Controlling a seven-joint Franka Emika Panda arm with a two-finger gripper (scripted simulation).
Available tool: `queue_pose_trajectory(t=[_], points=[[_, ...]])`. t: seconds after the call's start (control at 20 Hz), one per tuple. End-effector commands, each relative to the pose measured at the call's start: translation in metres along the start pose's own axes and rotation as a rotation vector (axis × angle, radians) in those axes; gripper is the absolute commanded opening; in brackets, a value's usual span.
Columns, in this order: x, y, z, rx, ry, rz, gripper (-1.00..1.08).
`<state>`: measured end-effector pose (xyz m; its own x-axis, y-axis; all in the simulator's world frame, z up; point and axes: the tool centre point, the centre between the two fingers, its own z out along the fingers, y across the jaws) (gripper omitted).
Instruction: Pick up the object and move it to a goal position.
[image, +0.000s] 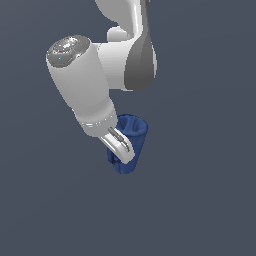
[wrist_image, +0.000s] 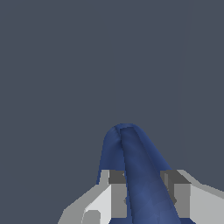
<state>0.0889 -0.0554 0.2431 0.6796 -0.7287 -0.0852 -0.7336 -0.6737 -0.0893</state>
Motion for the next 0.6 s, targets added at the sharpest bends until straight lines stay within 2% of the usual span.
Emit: queue_pose_trajectory(t=[0.0, 0.55], points=[[0.009, -0.006, -0.017, 0.056, 0.051, -0.012, -1.0], [0.039, -0.019, -0.091, 0.289, 0.262, -0.065, -1.0]])
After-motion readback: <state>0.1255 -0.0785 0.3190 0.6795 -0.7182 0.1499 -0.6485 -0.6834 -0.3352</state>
